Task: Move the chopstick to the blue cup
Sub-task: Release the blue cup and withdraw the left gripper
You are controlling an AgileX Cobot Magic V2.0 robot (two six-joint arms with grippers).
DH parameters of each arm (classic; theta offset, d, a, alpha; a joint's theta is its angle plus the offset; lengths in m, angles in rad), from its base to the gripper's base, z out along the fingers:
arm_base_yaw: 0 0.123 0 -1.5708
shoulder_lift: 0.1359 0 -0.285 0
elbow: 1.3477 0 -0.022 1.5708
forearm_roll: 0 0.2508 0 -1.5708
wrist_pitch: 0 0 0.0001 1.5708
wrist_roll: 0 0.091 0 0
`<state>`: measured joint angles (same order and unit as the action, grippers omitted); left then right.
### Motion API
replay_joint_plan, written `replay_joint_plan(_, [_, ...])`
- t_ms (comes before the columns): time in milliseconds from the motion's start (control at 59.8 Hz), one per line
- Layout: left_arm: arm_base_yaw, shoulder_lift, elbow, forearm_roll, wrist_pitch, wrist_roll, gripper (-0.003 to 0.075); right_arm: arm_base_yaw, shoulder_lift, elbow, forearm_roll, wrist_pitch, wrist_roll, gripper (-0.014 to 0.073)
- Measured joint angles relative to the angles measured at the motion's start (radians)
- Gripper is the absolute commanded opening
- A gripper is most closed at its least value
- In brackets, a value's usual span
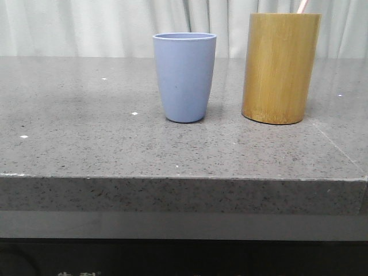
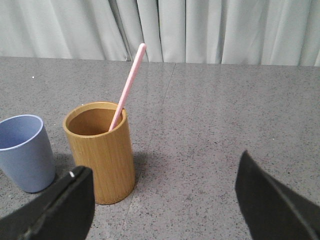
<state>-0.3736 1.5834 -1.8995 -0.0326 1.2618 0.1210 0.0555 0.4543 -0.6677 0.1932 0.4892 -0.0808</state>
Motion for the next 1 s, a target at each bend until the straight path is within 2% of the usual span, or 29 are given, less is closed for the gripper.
replay_joint_plan(217, [0.140,-0.173,0.242,-0.002,0.000,-0.011,-0.0019,0.000,0.000,0.000,0.000,0.000,0.000,0.0591])
replay_joint_plan(351, [0.181,-0.297,0.414,-0.006,-0.049,-0.022,-0.0019,0.000,0.000,0.000,0.000,0.000,0.000,0.0591])
replay_joint_plan(652, [0.191,-0.670,0.852,-0.008,-0.433,-0.101,-0.0019,0.000,0.000,0.000,0.000,0.000,0.000,0.0591])
replay_joint_plan(853, [0.191,-0.915,1.086,-0.008,-0.640,-0.110,-0.0019,0.000,0.000,0.000,0.000,0.000,0.000,0.0591])
replay_joint_plan(1004, [0.191,-1.106,1.225,-0.006,-0.746,-0.113,-0.0019,0.000,0.000,0.000,0.000,0.000,0.000,0.0591])
